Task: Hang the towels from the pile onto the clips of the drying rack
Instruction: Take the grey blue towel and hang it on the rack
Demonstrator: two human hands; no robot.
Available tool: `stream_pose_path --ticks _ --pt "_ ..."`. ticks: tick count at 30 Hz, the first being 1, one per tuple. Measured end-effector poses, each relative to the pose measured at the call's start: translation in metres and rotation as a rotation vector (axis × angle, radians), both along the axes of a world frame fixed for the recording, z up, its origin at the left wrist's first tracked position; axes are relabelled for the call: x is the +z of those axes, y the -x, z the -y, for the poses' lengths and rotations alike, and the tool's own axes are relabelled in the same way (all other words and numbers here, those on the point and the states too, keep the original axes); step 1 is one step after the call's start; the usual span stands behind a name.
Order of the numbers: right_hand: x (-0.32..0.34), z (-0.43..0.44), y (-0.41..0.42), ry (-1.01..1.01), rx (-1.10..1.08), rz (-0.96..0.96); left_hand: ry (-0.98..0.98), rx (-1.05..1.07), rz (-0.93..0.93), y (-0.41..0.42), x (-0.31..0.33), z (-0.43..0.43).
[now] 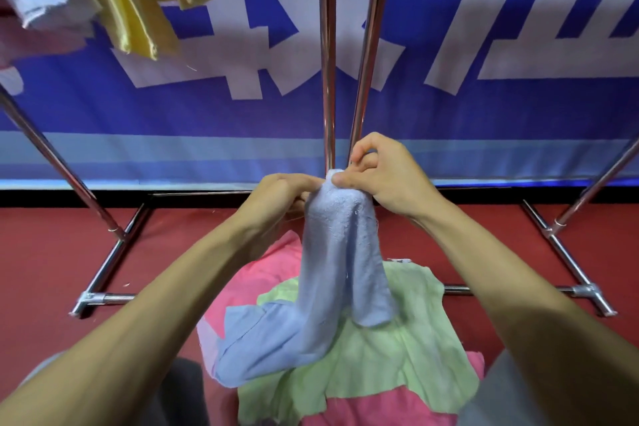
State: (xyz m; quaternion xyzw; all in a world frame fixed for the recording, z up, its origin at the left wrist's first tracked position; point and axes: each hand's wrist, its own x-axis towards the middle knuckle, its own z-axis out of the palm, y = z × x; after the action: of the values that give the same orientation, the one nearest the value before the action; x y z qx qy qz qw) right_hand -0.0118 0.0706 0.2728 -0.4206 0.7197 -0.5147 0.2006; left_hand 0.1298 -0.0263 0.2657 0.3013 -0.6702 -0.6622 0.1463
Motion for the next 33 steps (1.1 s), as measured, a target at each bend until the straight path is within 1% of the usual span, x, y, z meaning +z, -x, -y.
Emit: stream_pose_path --ticks 3,6,10,14,16,18,20,21,23,25,29,31,33 --pt "0.003 -0.004 -0.004 -0.003 0.035 -0.001 -0.008 0.024 -0.016 -0.008 0.008 -0.001" --pt "0.002 -0.007 -0.008 -0.005 0.112 0.008 0.117 -0.013 -0.057 -0.017 0.011 0.000" --pt "-0.001 -0.009 -0.010 -0.003 0.194 0.019 0.177 -0.050 -0.043 -0.023 0.011 -0.001" --pt "-0.002 -0.010 -0.009 -0.105 0.325 0.002 0.304 -0.008 -0.047 -0.023 0.010 -0.003" --pt "-0.008 -0.010 -0.008 -0.156 0.362 -0.089 0.320 0.027 -0.085 -0.022 0.010 -0.004" --pt "-0.013 -0.008 -0.002 -0.227 0.337 -0.255 0.302 0.098 -0.140 -0.020 0.012 -0.002" --pt "-0.019 -0.008 0.003 -0.325 0.323 -0.407 0.303 0.227 -0.192 -0.019 0.014 0.006" --pt "-0.022 -0.007 0.006 -0.365 0.327 -0.448 0.296 0.301 -0.216 -0.018 0.015 0.011" --pt "-0.030 -0.007 0.012 -0.423 0.326 -0.476 0.248 0.414 -0.291 -0.020 0.019 0.020" --pt "-0.039 -0.006 0.018 -0.485 0.320 -0.493 0.154 0.514 -0.380 -0.022 0.023 0.025" --pt "-0.055 -0.010 0.027 -0.649 0.309 -0.559 -0.189 0.741 -0.497 -0.029 0.028 0.038" --pt "-0.060 -0.013 0.027 -0.704 0.318 -0.567 -0.323 0.841 -0.539 -0.032 0.026 0.046" --pt "-0.062 -0.015 0.026 -0.723 0.303 -0.538 -0.434 0.896 -0.595 -0.033 0.024 0.051"
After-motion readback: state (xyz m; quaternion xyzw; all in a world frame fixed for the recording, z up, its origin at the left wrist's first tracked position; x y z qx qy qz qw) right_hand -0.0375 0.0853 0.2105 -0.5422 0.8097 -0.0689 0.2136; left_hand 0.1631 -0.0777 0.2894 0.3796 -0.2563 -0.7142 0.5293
